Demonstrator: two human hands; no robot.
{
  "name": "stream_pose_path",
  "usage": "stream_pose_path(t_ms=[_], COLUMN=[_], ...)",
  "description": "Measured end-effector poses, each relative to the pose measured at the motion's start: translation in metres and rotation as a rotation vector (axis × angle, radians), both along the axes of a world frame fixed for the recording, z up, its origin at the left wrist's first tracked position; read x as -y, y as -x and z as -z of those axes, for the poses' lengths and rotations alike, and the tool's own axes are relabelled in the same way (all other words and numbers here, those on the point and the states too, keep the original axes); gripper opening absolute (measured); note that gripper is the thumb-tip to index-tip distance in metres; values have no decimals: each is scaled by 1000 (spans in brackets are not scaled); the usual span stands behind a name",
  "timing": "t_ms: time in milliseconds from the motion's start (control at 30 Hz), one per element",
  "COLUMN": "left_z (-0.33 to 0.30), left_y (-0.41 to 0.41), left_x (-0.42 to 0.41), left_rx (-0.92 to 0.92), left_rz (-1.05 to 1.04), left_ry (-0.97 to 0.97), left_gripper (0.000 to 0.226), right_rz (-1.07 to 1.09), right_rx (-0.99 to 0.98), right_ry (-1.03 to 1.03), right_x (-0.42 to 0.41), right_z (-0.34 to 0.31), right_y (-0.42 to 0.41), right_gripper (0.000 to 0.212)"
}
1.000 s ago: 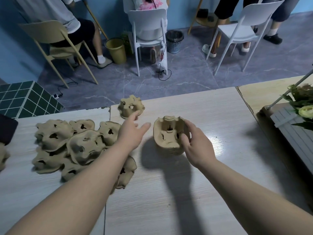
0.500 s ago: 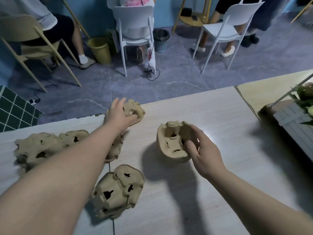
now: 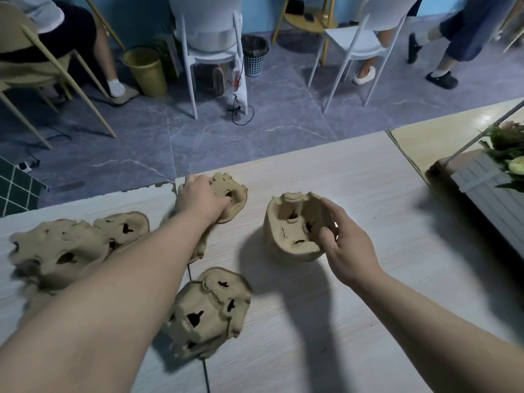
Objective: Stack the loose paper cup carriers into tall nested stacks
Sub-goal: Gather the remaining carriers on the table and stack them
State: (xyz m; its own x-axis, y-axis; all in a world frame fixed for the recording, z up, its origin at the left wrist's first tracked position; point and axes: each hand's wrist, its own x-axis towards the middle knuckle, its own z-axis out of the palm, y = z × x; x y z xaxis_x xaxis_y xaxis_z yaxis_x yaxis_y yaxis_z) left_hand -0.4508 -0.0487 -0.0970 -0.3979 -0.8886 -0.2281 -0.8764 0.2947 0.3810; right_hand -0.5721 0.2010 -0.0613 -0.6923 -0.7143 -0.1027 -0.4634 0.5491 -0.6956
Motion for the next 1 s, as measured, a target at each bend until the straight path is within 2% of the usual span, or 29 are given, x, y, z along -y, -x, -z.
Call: stream_pose_path(t_ms=[233, 433, 533, 667, 800, 1000], left_z=[-7, -33, -51, -73, -90, -93], left_y=[-14, -41, -52, -57, -53, -33], left_x=[-15, -28, -48, -71, -96, -130], left_rx=[-51, -432, -740, -994, -1033, -1001], left_rz=[-133, -390, -465, -534, -494, -426], left_ry=[-50, -175, -372, -564, -699, -851], left_gripper=[52, 49, 30, 20, 12, 19], right_rz=[-34, -101, -135, -173, -191, -162], right_rx=[6, 34, 48, 42, 39, 52], right_ry=[-18, -7, -10, -12, -35, -79], right_x=[-4, -8, -11, -14, -17, -21], right_z=[-2, -3, -5, -9, -13, -14], right_y=[-8, -12, -16, -16, -16, -13], right_gripper=[63, 63, 62, 59, 55, 49])
